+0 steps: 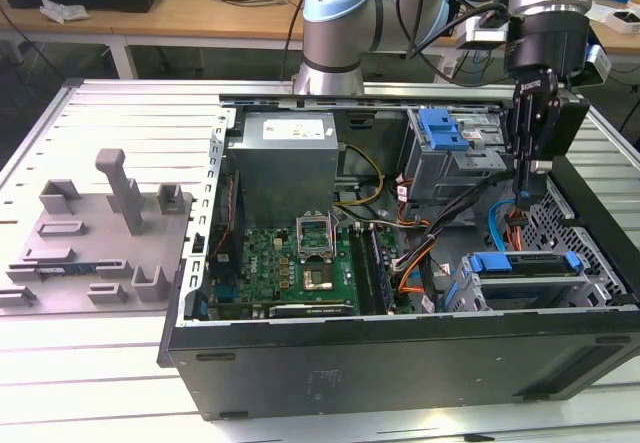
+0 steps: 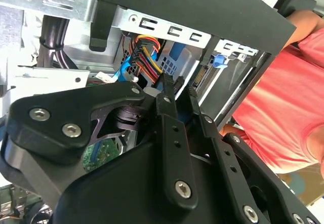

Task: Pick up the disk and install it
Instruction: 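Insert the first disk wire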

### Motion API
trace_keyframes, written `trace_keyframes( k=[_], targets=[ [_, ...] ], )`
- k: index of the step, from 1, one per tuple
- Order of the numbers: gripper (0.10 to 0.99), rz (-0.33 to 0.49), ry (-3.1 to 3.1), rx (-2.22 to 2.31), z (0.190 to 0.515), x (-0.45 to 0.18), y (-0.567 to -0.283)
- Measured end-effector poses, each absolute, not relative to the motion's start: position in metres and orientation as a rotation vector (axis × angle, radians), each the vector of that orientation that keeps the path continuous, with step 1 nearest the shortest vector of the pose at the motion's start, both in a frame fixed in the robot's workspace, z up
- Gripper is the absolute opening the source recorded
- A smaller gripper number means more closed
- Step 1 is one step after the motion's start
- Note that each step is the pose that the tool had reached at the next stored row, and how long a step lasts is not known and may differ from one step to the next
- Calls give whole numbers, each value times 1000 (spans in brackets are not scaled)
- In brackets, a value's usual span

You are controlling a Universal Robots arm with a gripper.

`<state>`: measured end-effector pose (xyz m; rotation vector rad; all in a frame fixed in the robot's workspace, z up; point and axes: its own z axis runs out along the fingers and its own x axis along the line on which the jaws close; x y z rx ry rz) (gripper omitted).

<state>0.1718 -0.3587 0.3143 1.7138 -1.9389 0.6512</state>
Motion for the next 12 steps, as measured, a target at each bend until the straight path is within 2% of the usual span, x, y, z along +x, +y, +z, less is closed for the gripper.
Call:
trace_keyframes(
  k=[6,7,8,12],
  targets=[
    [259,652,-1938,1713,314,172,-358],
    [243,653,-1938,1713,314,172,-358],
    [176,653,-1938,1713,314,172,-358],
    [165,655,-1936,1711,314,172,-358]
  ],
)
